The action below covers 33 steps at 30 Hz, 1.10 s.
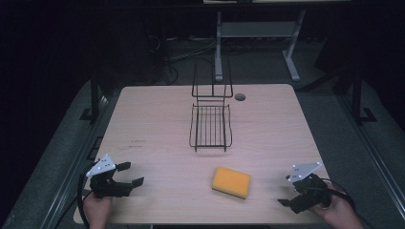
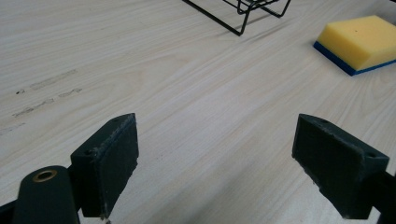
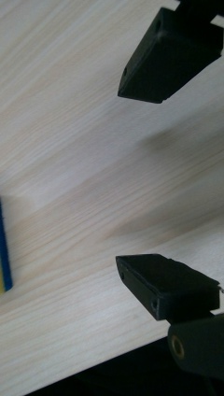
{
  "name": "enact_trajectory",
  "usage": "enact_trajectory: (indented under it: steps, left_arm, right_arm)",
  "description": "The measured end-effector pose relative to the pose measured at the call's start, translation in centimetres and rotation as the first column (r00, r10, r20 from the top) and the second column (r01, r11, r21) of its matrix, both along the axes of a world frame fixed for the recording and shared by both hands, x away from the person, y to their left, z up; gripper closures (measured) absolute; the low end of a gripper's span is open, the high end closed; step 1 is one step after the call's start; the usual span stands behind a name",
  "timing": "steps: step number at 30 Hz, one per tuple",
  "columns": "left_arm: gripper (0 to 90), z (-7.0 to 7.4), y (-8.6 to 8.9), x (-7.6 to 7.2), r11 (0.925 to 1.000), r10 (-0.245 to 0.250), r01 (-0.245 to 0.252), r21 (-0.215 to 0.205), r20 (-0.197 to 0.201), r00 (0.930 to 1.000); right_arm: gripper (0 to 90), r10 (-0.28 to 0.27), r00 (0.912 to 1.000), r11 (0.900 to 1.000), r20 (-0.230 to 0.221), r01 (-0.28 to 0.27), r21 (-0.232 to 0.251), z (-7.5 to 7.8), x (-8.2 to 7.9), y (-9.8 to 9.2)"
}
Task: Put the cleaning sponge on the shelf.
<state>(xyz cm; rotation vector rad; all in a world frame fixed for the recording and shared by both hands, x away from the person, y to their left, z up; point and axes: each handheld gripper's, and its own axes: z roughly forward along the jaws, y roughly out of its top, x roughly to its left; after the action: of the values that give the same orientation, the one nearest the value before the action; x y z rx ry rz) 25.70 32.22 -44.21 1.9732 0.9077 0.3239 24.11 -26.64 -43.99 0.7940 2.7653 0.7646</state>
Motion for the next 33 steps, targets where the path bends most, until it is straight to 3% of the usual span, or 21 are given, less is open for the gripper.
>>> enact_trajectory:
  steps: [13, 23, 33]
  left_arm:
    - [14.1, 0.1, 0.0, -0.2, 1.0, -0.002, 0.002, 0.007, 0.005, 1.0]
    - [14.1, 0.1, 0.1, -0.1, 1.0, 0.004, -0.004, -0.001, 0.006, 1.0]
    - [14.1, 0.1, 0.0, -0.2, 1.0, -0.001, 0.001, -0.001, 0.008, 1.0]
  right_arm:
    - [15.3, 0.058, 0.9982, 0.998, 0.015, -0.058, -0.003, 0.8, 0.6, 1.8]
    - [15.3, 0.126, 0.992, 0.992, 0.01, -0.126, -0.007, 0.8, 0.8, 4.3]
    - [15.3, 0.135, 0.9909, 0.991, 0.003, -0.135, 0.015, 1.2, 1.2, 5.5]
